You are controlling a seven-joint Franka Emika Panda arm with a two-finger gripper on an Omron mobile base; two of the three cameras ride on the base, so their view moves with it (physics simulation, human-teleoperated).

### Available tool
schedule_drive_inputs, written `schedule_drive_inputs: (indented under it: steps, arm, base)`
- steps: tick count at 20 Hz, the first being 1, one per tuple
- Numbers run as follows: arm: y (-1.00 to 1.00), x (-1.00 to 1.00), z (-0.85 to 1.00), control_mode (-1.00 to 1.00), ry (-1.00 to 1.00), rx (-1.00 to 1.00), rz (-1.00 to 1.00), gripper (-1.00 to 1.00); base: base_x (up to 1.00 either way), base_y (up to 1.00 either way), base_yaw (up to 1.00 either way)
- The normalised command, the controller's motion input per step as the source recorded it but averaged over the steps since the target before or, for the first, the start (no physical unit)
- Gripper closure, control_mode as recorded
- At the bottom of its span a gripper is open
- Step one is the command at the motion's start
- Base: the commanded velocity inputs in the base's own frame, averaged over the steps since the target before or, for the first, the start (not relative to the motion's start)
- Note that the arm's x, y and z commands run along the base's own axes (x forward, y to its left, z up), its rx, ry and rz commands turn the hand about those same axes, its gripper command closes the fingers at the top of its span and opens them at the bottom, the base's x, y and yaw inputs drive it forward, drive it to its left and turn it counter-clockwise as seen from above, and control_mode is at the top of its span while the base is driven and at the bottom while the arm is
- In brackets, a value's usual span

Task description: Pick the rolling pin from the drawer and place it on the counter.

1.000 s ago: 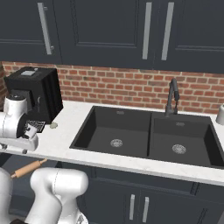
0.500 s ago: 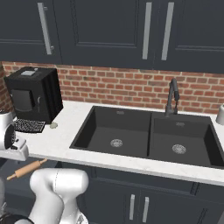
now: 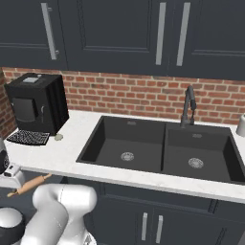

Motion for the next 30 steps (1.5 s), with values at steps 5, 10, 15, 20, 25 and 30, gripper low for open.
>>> schedule_drive_inputs:
  steps: [5,10,15,20,25,30]
  arm:
    - [0.47,0.29,-0.52,-1.0,0.08,-0.11,0.0,-1.0]
    - [0.33,0.51,-0.29,-1.0,0.05,-0.06,0.0,-1.0]
    - [0.1,0.53,-0.13,-1.0,0.0,0.0,-0.01,-1.0]
    - [0.08,0.15,-0.5,-1.0,0.0,-0.01,-0.02,-1.0]
    - [0.01,-0.49,-0.83,-1.0,0.0,-0.01,0.0,-1.0]
    - [-0.02,-1.0,-0.67,-1.0,0.05,0.0,0.0,-1.0]
  base:
    - [0.0,0.0,0.0]
    - [0.0,0.0,0.0]
    - [0.0,0.0,0.0]
    - [0.0,0.0,0.0]
    - [0.0,0.0,0.0]
    - [0.0,0.0,0.0]
